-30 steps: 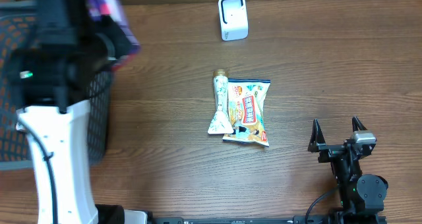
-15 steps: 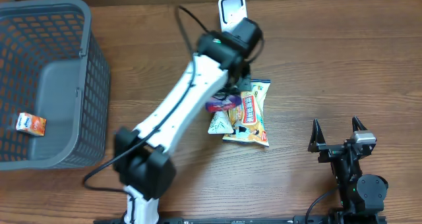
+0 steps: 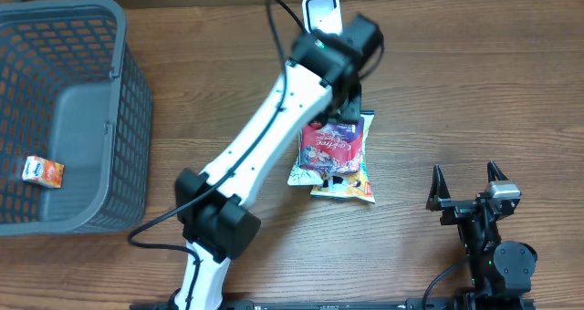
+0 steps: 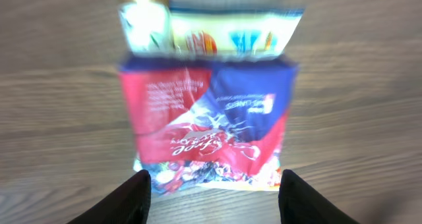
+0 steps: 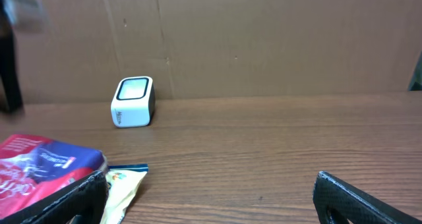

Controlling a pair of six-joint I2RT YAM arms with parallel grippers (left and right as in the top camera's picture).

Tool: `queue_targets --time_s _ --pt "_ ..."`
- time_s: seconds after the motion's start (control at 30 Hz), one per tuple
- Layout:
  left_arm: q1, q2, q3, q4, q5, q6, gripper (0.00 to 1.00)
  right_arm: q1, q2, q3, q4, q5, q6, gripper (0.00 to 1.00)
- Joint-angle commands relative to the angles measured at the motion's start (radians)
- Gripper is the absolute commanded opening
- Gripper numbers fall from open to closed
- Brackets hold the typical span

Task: Scan the item barcode
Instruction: 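Carry the liner pack and drop it onto the snack bag, then reach the left gripper back into the basket toward a small box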

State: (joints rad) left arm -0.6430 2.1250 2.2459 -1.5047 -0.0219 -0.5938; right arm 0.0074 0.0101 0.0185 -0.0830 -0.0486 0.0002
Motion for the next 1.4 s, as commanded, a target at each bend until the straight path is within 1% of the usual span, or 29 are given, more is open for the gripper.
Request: queue_targets --time_s 0.0,0.1,0.17,0.3,0.37,0.4,0.47,0.5,0.53,0.63,0.67,0.7,0.73,0.83,0.87,0.93,0.97,1.0,1.03,1.13,1.23,1.3,1.37 --pt "0.058 -0.014 0.254 -0.098 -0.007 0.026 0.54 -0.002 -0.007 -0.01 0.003 -0.005 0.004 1.0" --pt "0.107 -0.014 0.407 -0.187 -0.041 0.026 0.55 -0.002 -0.007 -0.01 0.003 -0.005 0.004 1.0" --pt "0.149 -0.029 0.474 -0.185 -0.028 0.085 0.66 -0.002 -0.007 -0.01 0.003 -0.005 0.004 1.0" --pt "0.25 -0.102 0.505 -0.185 -0.058 0.086 0.7 -0.002 -0.007 -0.01 0.003 -0.005 0.004 1.0" --pt "0.333 -0.158 0.505 -0.185 -0.067 0.086 0.74 -0.002 -0.007 -0.01 0.003 -0.005 0.004 1.0" --pt "0.425 -0.212 0.505 -0.185 -0.066 0.086 0.75 -0.002 -0.007 -0.01 0.003 -0.005 0.004 1.0" --pt "0.52 -0.261 0.505 -0.185 -0.074 0.092 0.77 -0.002 -0.007 -0.01 0.003 -0.005 0.004 1.0" --pt "0.62 -0.303 0.505 -0.185 -0.108 0.096 0.82 -0.002 -0.007 -0.01 0.003 -0.005 0.004 1.0" --pt "0.662 -0.317 0.505 -0.185 -0.121 0.097 0.84 -0.002 -0.007 -0.01 0.003 -0.005 0.004 1.0" --pt "0.829 -0.348 0.502 -0.185 -0.162 0.097 0.84 -0.002 -0.007 -0.01 0.003 -0.005 0.004 1.0" --pt "0.865 -0.348 0.496 -0.185 -0.17 0.098 0.85 -0.002 -0.007 -0.01 0.003 -0.005 0.004 1.0" --pt "0.917 -0.347 0.47 -0.185 -0.188 0.1 0.85 -0.002 -0.007 -0.01 0.003 -0.005 0.004 1.0" --pt "0.94 -0.347 0.441 -0.185 -0.21 0.1 0.85 -0.002 -0.007 -0.01 0.003 -0.005 0.004 1.0" --pt "0.982 -0.347 0.348 -0.185 -0.328 0.048 0.85 -0.002 -0.007 -0.01 0.003 -0.005 0.004 1.0" --pt "0.993 -0.347 0.29 -0.185 -0.417 -0.015 0.85 -0.002 -0.007 -0.01 0.003 -0.005 0.004 1.0" --pt "1.011 -0.347 0.206 -0.185 -0.53 -0.124 0.84 -0.002 -0.007 -0.01 0.003 -0.005 0.004 1.0" --pt "1.022 -0.347 0.142 -0.179 -0.592 -0.205 0.84 -0.002 -0.007 -0.01 0.003 -0.005 0.004 1.0" --pt "1.031 -0.347 0.085 -0.163 -0.628 -0.253 0.83 -0.002 -0.007 -0.01 0.003 -0.005 0.004 1.0" --pt "1.037 -0.347 0.037 -0.141 -0.645 -0.277 0.83 -0.002 -0.007 -0.01 0.003 -0.005 0.004 1.0" --pt "1.044 -0.347 -0.109 -0.043 -0.651 -0.277 0.83 -0.002 -0.007 -0.01 0.003 -0.005 0.004 1.0" --pt "1.044 -0.347 -0.277 0.091 -0.651 -0.278 0.84 -0.002 -0.007 -0.01 0.003 -0.005 0.004 1.0" --pt "1.044 -0.347 -0.35 0.17 -0.651 -0.278 0.85 -0.002 -0.007 -0.01 0.003 -0.005 0.004 1.0" --pt "1.048 -0.347 -0.447 0.272 -0.651 -0.278 0.88 -0.002 -0.007 -0.01 0.003 -0.005 0.004 1.0"
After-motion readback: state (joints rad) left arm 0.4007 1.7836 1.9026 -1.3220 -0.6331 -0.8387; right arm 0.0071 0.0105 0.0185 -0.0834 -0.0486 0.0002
